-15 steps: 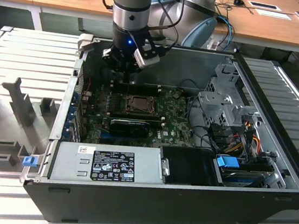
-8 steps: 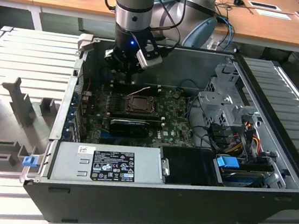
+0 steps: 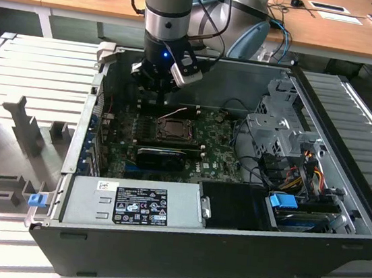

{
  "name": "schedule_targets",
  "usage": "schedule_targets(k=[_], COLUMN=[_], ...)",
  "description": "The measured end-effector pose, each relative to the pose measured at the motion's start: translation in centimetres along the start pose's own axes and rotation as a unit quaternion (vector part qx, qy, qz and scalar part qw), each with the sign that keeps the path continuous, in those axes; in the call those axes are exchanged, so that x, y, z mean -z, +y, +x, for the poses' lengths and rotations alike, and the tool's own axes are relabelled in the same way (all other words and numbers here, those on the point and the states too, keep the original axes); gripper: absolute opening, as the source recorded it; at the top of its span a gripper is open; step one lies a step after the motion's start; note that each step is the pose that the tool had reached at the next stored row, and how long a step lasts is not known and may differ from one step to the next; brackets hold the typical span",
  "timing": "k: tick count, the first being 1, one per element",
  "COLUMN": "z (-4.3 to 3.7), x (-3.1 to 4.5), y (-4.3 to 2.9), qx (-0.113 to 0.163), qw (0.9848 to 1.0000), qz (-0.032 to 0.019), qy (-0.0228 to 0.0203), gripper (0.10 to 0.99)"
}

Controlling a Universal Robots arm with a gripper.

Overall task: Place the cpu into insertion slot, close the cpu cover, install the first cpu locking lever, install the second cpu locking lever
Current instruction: 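Install the first cpu locking lever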

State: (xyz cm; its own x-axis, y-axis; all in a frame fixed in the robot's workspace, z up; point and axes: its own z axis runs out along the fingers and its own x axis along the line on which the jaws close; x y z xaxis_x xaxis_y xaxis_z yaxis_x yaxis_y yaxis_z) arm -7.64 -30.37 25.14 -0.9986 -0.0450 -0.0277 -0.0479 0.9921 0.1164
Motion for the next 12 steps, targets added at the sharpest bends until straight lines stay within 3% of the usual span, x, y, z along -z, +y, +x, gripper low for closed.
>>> schedule_targets(k=[12], z=[0.01], x=[-0.58], y=[-0.07], qx=[0.000], qw=[1.0000], qz=[0.0000], qy=[0.0000], gripper=[0.106])
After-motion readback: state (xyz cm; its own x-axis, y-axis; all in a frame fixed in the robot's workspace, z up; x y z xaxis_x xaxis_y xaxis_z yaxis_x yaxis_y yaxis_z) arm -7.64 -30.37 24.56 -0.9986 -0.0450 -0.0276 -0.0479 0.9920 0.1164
